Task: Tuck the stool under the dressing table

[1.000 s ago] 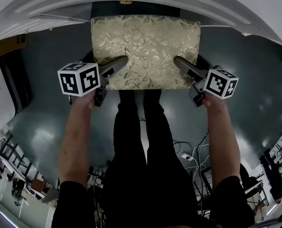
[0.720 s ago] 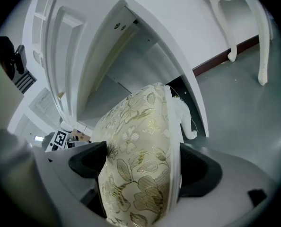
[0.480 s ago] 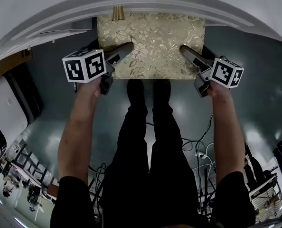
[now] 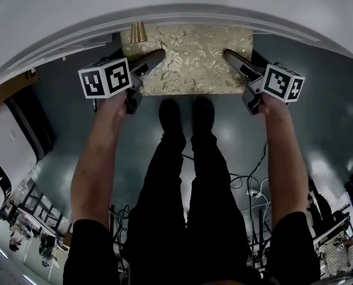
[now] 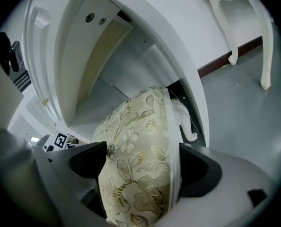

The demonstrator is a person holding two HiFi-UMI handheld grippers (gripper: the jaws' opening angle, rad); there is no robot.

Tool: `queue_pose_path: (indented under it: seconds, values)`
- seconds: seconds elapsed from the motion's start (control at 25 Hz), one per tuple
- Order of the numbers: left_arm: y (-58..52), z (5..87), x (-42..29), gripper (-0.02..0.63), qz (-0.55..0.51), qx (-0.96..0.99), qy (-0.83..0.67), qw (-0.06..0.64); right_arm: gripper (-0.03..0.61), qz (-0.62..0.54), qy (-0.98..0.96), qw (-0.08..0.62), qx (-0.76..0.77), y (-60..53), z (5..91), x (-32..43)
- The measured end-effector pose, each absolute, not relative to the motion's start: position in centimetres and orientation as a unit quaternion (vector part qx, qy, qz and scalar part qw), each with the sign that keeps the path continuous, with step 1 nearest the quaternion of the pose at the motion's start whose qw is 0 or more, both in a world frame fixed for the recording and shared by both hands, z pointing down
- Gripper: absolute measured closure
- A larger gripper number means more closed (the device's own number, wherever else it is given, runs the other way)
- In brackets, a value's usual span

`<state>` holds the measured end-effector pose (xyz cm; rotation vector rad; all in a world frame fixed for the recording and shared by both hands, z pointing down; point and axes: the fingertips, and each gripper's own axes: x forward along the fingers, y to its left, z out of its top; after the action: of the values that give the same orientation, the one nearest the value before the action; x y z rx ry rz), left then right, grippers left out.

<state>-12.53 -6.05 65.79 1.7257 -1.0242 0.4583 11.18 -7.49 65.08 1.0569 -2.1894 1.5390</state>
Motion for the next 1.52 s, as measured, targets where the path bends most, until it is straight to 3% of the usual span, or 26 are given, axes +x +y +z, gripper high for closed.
queue_pose_path:
  seconds: [0.52, 0.84, 0.92, 0.96, 1.0, 1.04, 1.32, 1.52]
  values:
    - [-6.8, 66.2, -12.4, 0.044, 0.181, 0.72, -0.437, 0.508, 0.123, 0.523, -0.743, 0.113, 0.401, -7.8, 65.8, 12.3]
    - [-3.9, 63.3, -14.4, 0.053, 0.198, 0.731, -0.465, 0.459, 0.127, 0.477, -0.756, 0.11, 0.434, -4.2, 62.4, 15.3]
    - [-1.9, 62.2, -14.8, 0.115, 0.189, 0.729, -0.471, 0.46, 0.152, 0.474, -0.759, 0.093, 0.437, -2.7, 61.1, 15.5]
    - [-1.0, 61.8, -15.1, 0.195, 0.188, 0.727, -0.479, 0.455, 0.235, 0.475, -0.757, 0.083, 0.441, -2.0, 60.6, 15.6]
    - [0.0, 61.4, -15.6, 0.262, 0.187, 0.723, -0.489, 0.45, 0.384, 0.475, -0.755, 0.076, 0.446, -1.4, 60.2, 15.7]
    - [0.9, 61.0, -16.0, 0.303, 0.185, 0.72, -0.499, 0.446, 0.433, 0.476, -0.753, 0.072, 0.449, -0.8, 59.9, 15.7]
    - [5.3, 61.1, -15.7, 0.438, 0.185, 0.702, -0.52, 0.451, 0.433, 0.481, -0.745, 0.116, 0.446, 3.0, 61.0, 15.4]
    - [6.1, 62.9, -14.8, 0.448, 0.207, 0.7, -0.508, 0.457, 0.434, 0.489, -0.737, 0.154, 0.44, 4.6, 63.8, 15.0]
